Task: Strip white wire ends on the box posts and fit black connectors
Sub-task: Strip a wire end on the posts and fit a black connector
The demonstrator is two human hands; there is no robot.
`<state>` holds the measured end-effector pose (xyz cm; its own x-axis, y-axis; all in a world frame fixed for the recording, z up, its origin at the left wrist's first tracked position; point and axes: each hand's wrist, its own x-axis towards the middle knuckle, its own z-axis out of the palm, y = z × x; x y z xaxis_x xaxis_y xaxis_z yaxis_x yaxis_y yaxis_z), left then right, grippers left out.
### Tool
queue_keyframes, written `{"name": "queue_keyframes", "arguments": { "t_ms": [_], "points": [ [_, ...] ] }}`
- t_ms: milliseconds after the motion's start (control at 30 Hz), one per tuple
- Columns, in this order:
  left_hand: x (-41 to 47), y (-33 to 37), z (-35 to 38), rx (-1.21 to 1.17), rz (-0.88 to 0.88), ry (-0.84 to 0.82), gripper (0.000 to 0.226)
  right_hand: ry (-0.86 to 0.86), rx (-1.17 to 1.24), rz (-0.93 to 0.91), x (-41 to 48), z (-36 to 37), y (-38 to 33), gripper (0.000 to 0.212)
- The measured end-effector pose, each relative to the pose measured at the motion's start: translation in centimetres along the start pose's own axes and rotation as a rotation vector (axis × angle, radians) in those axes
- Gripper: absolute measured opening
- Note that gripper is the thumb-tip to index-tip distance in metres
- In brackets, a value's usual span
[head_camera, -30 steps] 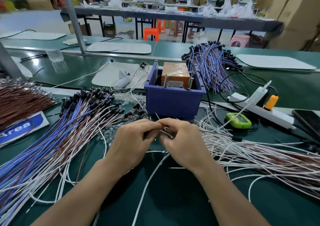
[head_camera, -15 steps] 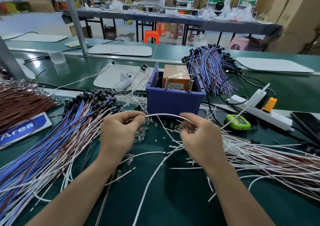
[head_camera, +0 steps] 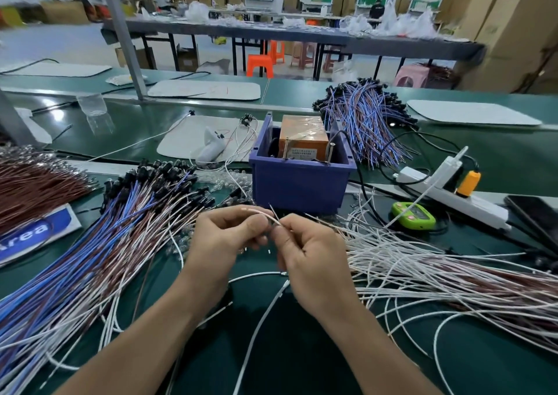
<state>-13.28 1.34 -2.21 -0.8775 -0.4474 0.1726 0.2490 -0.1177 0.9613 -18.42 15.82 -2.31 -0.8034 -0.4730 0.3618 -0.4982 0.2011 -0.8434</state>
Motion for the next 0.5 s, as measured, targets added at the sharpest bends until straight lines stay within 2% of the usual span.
{"name": "queue_keyframes", "arguments": {
  "t_ms": [167,233,300,367,433,500],
  "points": [
    [0.5,0.1,0.0,-0.13,-0.174,-0.074,0.005,-0.1,-0.004,0.101,0.1,-0.1,-0.3,0.036],
    [0.4,0.3,0.1,-0.102,-0.239,-0.097,0.009,0.005,-0.17,0.087,0.6,-1.6,0.2,0.036],
    [0.3,0.3,0.3,-0.032,-0.284,-0.078,0.02,0.218,-0.427,0.117,1.7,-4.5,1.6,0.021],
    [0.4,0.3,0.5,0.026,-0.321,-0.054,0.031,0.331,-0.648,0.227,2.7,-7.4,3.0,0.019],
    [0.4,0.4,0.7,0.069,-0.323,-0.04,0.033,0.302,-0.779,0.333,3.3,-8.8,4.0,0.021],
    [0.3,0.4,0.8,0.076,-0.312,-0.032,0.037,0.23,-0.864,0.356,3.3,-8.7,4.4,0.016]
  ]
}}
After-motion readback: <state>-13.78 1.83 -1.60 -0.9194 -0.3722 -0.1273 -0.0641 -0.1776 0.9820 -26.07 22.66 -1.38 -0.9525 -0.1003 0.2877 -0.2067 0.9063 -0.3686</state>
